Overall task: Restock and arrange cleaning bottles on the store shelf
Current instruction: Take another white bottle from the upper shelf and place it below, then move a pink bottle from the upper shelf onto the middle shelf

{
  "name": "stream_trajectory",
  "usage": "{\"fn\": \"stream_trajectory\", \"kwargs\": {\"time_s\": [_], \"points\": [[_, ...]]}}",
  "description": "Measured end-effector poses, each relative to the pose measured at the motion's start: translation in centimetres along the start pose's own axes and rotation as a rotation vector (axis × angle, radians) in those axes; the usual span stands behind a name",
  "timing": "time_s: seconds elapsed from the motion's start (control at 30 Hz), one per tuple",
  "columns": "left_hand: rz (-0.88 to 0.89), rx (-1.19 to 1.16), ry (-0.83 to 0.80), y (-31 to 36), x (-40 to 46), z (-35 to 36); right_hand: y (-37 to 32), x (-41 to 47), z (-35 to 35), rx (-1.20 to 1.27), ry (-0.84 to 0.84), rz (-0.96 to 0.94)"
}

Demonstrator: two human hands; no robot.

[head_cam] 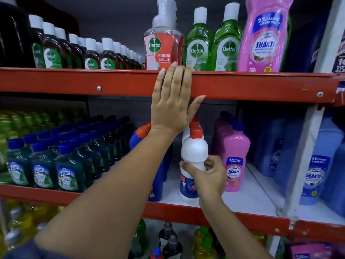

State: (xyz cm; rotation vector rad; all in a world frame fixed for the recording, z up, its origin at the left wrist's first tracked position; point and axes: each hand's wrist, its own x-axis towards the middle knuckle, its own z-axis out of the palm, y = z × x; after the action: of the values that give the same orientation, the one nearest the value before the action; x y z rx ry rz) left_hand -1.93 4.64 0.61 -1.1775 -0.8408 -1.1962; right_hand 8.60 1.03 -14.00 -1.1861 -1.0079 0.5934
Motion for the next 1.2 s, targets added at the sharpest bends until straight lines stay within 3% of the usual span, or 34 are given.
{"fn": "stream_trajectory", "kwargs": {"time_s": [0.37, 0.6, 0.7, 0.83, 1.03, 1.2], "points": [[-0.009, -0.010, -0.026, 0.1, 0.1, -0.5, -0.2, -0.3, -0.4, -0.085, -0.046, -0.076], [-0.012, -0.036, -0.119, 0.2, 0.3, -1.3, -0.2, -1.9, -3.8, -0.353, -0.160, -0.364], [-0.017, -0.066, -0.175, 0.1, 0.4, -1.9, -0.9, -1.8, -5.9, -0.508, -0.117, -0.656], [-0.037, -0.086, -0.242, 0.2, 0.5, -2.3, -3.8, -0.5, -8.5, -0.588, -0.024, -0.856], [-0.033, -0.104, -0.255, 0.2, 0.6, -2.7, -10.9, 3.3, -11.2, -0.553, 0.104, -0.992], [-0.042, -0.118, -0.255, 0.2, 0.7, -2.7, -17.1, 6.8, -12.3, -0.441, 0.144, -0.984]]}}
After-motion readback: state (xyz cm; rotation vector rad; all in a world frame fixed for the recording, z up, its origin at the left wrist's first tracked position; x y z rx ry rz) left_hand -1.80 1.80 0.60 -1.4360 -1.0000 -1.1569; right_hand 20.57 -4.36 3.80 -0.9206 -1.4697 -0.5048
